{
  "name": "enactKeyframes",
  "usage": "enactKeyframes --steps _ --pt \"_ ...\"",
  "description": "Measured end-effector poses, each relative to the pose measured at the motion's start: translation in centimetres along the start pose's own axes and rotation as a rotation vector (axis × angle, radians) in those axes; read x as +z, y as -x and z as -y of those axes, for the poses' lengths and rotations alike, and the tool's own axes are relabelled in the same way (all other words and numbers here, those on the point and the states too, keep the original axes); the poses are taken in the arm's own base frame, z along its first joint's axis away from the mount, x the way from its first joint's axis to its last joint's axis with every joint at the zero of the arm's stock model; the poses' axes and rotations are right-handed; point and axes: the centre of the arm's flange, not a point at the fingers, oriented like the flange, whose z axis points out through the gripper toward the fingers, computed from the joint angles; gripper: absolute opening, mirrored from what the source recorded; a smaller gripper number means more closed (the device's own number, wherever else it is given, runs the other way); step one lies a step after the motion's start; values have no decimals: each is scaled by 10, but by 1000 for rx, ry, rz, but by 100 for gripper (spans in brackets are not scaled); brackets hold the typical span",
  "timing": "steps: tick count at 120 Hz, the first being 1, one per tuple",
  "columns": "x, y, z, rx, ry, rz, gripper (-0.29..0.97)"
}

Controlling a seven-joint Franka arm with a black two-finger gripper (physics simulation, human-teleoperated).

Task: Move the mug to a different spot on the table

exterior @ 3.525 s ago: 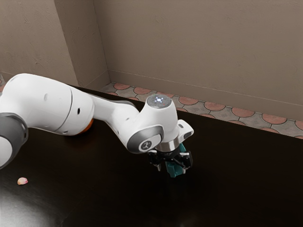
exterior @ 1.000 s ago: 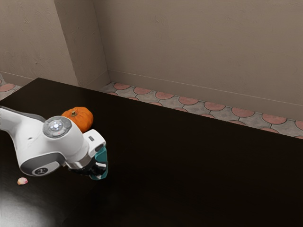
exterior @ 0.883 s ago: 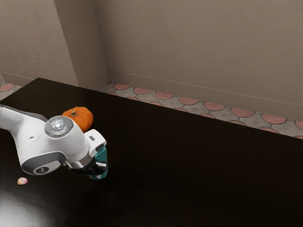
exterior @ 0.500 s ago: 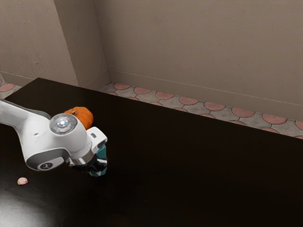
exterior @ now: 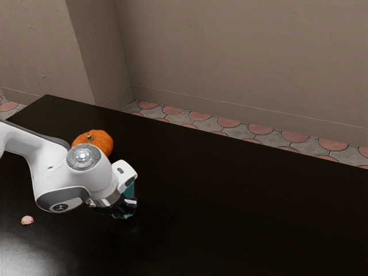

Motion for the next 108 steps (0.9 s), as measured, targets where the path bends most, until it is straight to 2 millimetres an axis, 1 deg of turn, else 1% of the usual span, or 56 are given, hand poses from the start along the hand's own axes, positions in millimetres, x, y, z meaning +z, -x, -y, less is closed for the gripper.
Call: enactKeyframes --steps 9,16,31,38,54,82,96,108 --pt "0 0 0 -3 1 -3 24" --pt "-1 4 -1 -4 2 -3 34" --pt "-6 32 -12 20 8 4 49" --pt "-10 40 -10 8 9 1 54" --pt "-16 38 -1 -61 9 -13 60" --pt "-25 33 2 -129 16 -35 65" --pt "-38 32 2 -149 23 -66 67" --pt "-52 26 5 -177 31 -102 67"
